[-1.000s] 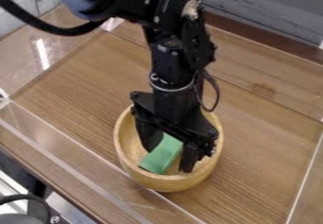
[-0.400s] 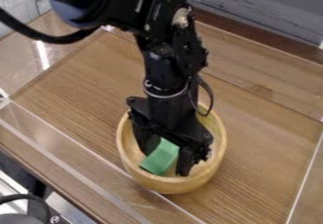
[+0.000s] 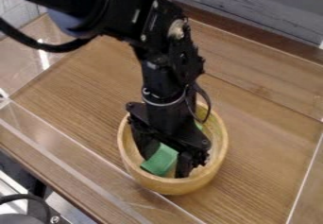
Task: Remove the green block from inside the brown bowl and put it on the table
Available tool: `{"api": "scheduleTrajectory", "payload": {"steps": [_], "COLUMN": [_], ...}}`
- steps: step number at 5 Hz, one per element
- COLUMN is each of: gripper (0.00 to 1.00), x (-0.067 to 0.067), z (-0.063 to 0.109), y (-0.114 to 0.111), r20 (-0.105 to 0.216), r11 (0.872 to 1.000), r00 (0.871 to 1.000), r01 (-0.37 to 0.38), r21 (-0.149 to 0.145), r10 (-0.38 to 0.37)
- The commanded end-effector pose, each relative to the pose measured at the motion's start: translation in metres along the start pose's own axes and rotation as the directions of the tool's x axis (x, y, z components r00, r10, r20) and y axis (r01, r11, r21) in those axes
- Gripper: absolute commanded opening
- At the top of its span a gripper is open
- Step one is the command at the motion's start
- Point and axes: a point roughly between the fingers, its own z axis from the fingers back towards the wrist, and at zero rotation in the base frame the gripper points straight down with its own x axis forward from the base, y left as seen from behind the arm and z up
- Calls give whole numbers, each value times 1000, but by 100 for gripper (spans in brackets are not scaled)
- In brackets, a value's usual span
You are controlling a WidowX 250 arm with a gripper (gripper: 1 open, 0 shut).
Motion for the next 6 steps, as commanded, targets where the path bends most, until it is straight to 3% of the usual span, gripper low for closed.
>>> {"api": "scheduleTrajectory", "payload": {"steps": [1,3,4,6], "gripper": [100,100,0,0], "x": [6,6,7,9], "z": [1,-7,-12,-13], "y": [0,0,-1,-1], "r20": [29,34,36,38], "r11": [1000,1000,1000,1000], "r00": [1000,999,999,999], "r01": [-6,-14,-18,-18], "r21": [-1,3,7,9], "r10": [6,14,18,18]}}
